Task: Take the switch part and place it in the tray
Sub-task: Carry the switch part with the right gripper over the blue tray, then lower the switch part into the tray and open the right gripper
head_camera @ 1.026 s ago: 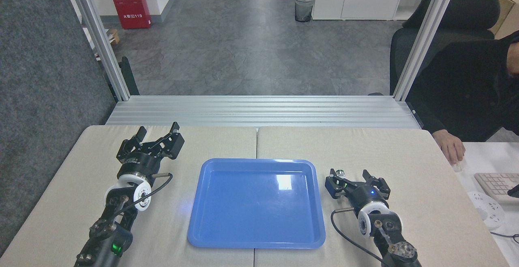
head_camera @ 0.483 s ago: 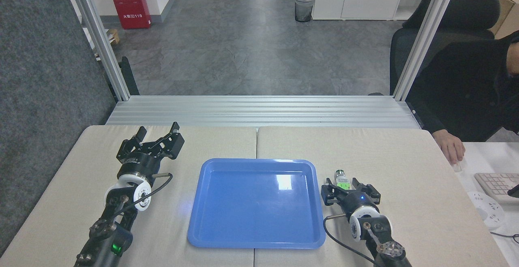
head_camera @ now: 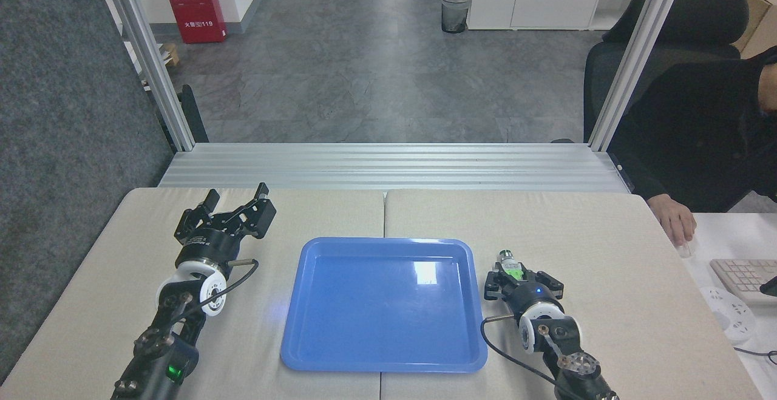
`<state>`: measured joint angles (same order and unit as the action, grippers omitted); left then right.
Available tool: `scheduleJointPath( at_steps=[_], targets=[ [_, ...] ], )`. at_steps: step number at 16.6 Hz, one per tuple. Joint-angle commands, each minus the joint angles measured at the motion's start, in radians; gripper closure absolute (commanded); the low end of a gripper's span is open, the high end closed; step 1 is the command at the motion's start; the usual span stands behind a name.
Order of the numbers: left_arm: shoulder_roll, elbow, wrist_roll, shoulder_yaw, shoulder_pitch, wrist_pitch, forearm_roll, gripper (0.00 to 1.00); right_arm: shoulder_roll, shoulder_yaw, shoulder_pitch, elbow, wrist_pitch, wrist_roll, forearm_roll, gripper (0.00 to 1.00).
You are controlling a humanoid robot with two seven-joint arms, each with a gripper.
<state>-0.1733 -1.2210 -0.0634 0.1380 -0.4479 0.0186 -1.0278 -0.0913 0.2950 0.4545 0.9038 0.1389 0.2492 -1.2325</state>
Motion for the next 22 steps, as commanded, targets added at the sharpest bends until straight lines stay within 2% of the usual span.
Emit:
scheduleJointPath(
  at_steps=[1, 3, 4, 5, 6, 9, 12, 15, 17, 18, 21, 22],
  targets=[
    [0.0, 0.0, 0.0, 0.0, 0.0, 0.0, 0.0, 0.0, -0.021, -0.025, 0.075, 0.079, 0.044, -0.022, 0.011, 1.0],
    [0.0, 0.0, 0.0, 0.0, 0.0, 0.0, 0.0, 0.0, 0.002, -0.016, 0.101, 0.183, 0.053, -0.016, 0.011, 1.0],
    [0.0, 0.0, 0.0, 0.0, 0.0, 0.0, 0.0, 0.0, 0.042, 0.012, 0.102, 0.229, 0.054, -0.013, 0.011, 1.0],
    [0.0, 0.0, 0.0, 0.0, 0.0, 0.0, 0.0, 0.0, 0.115, 0.085, 0.101, 0.25, 0.054, -0.011, 0.01, 1.0],
    [0.0, 0.0, 0.0, 0.0, 0.0, 0.0, 0.0, 0.0, 0.148, 0.152, 0.092, 0.279, 0.05, -0.013, 0.008, 1.0],
    [0.0, 0.0, 0.0, 0.0, 0.0, 0.0, 0.0, 0.0, 0.157, 0.292, 0.04, 0.31, 0.033, -0.013, 0.002, 1.0],
    [0.0, 0.0, 0.0, 0.0, 0.0, 0.0, 0.0, 0.0, 0.15, 0.369, -0.023, 0.311, 0.013, 0.014, -0.004, 1.0],
    [0.0, 0.0, 0.0, 0.0, 0.0, 0.0, 0.0, 0.0, 0.136, 0.418, -0.086, 0.241, 0.008, 0.062, -0.079, 1.0],
    [0.0, 0.0, 0.0, 0.0, 0.0, 0.0, 0.0, 0.0, 0.143, 0.414, -0.083, 0.186, 0.01, 0.062, -0.091, 1.0],
    [0.0, 0.0, 0.0, 0.0, 0.0, 0.0, 0.0, 0.0, 0.145, 0.414, -0.082, 0.173, 0.01, 0.062, -0.093, 0.87],
    [0.0, 0.0, 0.0, 0.0, 0.0, 0.0, 0.0, 0.0, 0.15, 0.409, -0.082, 0.173, 0.017, 0.056, -0.093, 0.13],
    [0.0, 0.0, 0.0, 0.0, 0.0, 0.0, 0.0, 0.0, 0.157, 0.403, -0.08, 0.175, 0.021, 0.053, -0.09, 0.03]
  ],
)
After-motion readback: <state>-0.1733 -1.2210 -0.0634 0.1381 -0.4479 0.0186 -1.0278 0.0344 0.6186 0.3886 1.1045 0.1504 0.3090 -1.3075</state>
